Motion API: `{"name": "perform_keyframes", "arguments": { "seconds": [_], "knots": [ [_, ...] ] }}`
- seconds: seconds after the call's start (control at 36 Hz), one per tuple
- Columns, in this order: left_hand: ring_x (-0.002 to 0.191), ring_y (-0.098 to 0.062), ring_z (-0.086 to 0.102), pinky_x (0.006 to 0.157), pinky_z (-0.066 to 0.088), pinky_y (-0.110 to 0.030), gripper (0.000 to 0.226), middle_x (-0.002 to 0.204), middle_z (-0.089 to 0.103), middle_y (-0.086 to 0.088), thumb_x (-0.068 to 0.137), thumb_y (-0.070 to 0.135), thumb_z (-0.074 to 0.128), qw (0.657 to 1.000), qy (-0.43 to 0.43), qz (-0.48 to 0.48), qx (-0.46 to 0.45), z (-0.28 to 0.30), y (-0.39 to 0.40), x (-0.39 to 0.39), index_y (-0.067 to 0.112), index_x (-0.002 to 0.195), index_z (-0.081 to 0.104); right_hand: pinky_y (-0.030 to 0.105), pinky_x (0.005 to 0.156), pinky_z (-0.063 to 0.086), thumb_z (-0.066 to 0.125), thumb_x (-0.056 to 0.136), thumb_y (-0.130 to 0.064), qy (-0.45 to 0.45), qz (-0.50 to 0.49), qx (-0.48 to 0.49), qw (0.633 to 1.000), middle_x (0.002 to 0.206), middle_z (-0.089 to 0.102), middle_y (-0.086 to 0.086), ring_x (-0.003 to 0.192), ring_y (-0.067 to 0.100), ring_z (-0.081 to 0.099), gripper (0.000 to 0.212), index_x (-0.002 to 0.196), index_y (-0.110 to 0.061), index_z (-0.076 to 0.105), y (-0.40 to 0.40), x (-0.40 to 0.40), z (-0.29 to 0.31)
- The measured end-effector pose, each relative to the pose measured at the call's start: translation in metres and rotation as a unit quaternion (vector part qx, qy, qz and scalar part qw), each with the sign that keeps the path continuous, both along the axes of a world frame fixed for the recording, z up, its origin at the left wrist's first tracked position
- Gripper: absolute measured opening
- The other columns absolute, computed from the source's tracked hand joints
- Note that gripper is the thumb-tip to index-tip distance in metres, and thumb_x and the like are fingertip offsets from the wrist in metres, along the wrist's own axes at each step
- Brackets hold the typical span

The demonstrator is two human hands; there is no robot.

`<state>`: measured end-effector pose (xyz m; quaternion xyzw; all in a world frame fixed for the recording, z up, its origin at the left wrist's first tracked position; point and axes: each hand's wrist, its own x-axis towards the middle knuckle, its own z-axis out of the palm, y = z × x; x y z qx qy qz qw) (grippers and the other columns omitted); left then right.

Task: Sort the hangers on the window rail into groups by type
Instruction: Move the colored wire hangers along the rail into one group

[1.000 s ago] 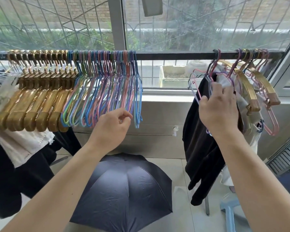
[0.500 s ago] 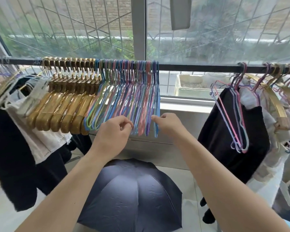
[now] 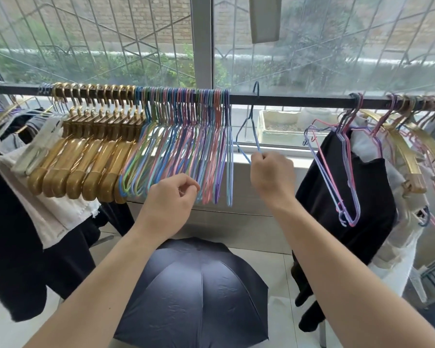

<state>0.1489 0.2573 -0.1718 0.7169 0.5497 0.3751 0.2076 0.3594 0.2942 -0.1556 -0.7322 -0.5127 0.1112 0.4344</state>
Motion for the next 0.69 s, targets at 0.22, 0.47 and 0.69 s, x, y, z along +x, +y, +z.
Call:
{"name": "perform_keyframes", "arguments": {
  "seconds": [0.22,0.47,0.69],
  "knots": [
    [0.078,-0.012,0.07,0.074,0.059,-0.029,0.02,0.079,0.073,0.009,0.101,0.017,0.061,0.999,-0.023,-0.026,-0.023,0.0,-0.009,0.002,0.028,0.089,0.072,0.031,0.073,0.037,0.051,0.093,-0.024,-0.053,0.009,-0.085,0.995,0.072,0.056,0.011,0.067,0.03,0.053,0.024,0.078,-0.007,0.056,0.041,0.037,0.06],
    [0.078,-0.019,0.07,0.075,0.056,-0.041,0.021,0.084,0.075,0.001,0.102,0.011,0.056,0.966,-0.016,-0.159,-0.201,-0.044,-0.035,0.002,0.018,0.09,0.071,0.035,0.075,0.043,0.055,0.098,-0.021,0.007,0.055,-0.288,0.956,0.084,0.055,0.011,0.083,0.028,0.05,0.031,0.068,-0.016,0.047,0.017,0.062,-0.058],
    [0.11,-0.013,0.064,0.104,0.05,-0.034,0.045,0.121,0.066,0.014,0.091,0.06,0.057,0.833,0.125,-0.197,-0.501,-0.164,-0.045,-0.008,0.039,0.132,0.055,0.039,0.061,0.053,0.056,0.099,-0.014,0.217,0.133,-0.421,0.87,0.074,0.048,0.012,0.061,0.027,0.049,0.02,0.081,-0.005,0.055,-0.046,0.053,-0.136]
  ]
}}
